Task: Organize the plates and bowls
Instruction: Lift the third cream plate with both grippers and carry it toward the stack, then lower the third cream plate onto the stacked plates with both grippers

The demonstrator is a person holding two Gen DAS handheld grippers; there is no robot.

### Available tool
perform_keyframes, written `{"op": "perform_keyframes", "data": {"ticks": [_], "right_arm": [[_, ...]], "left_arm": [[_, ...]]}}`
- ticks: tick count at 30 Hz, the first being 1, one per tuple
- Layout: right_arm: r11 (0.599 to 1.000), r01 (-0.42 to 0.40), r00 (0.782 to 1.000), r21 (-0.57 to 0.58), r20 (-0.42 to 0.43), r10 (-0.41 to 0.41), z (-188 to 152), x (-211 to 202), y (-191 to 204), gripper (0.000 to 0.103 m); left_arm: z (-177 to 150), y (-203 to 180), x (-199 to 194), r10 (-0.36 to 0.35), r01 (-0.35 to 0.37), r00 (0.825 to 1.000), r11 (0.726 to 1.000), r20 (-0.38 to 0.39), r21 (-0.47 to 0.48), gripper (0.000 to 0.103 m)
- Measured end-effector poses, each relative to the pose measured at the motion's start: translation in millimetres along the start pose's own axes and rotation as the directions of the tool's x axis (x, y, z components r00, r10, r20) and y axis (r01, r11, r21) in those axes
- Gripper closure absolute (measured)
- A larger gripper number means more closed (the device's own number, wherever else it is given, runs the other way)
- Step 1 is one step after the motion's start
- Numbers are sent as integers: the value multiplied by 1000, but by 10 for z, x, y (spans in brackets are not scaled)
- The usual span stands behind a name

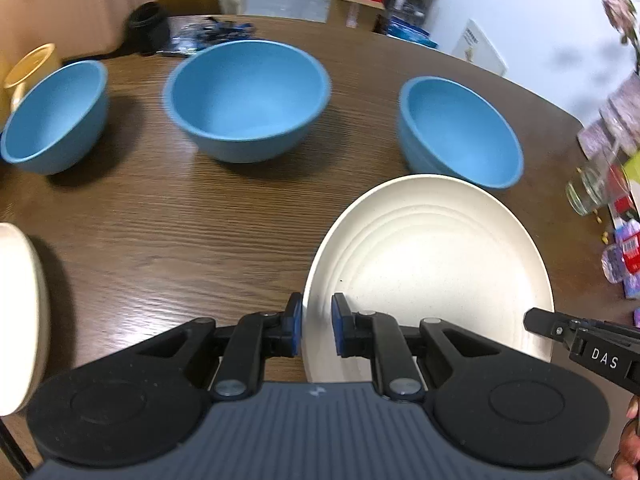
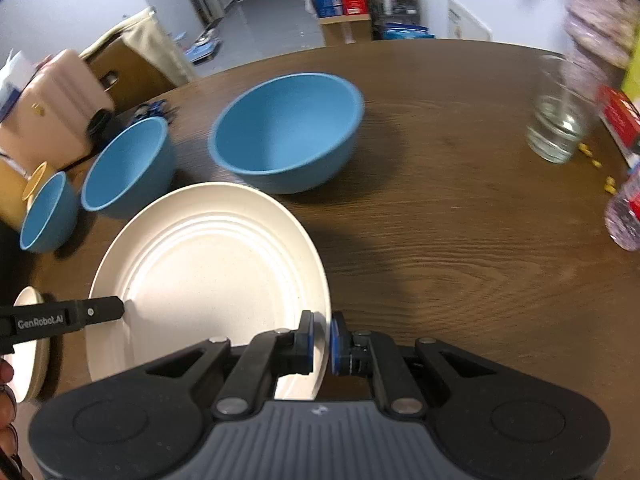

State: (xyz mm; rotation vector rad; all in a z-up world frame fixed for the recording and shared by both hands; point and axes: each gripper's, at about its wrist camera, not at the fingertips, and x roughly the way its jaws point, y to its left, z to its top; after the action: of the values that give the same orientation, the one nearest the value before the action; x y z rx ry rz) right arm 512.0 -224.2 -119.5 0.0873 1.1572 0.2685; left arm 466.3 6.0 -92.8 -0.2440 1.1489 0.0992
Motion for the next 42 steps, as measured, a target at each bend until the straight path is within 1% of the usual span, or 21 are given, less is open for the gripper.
{"op": "perform_keyframes", "data": {"ticks": [9,25,32,42], "right_arm": [[996,-35,999,-83,-21,34,14,71,667,95],[974,-94,995,-205,-59,83,-23,204,1817,95],[962,-117,992,-246,-76,101,-81,259,2250,95],[947,-142,988,-287,-94,120,-170,348,2806,95]], "left_arm": [[-34,660,-175,36,-35,999,996,13,-86,87],[-179,1749,-504,92,-82,995,973,33,-217,87],[-268,2206,-618,114,-100,993,959,37,-264,87],[-354,2742,-737,139,-119,989,941,41,-316,87]]}}
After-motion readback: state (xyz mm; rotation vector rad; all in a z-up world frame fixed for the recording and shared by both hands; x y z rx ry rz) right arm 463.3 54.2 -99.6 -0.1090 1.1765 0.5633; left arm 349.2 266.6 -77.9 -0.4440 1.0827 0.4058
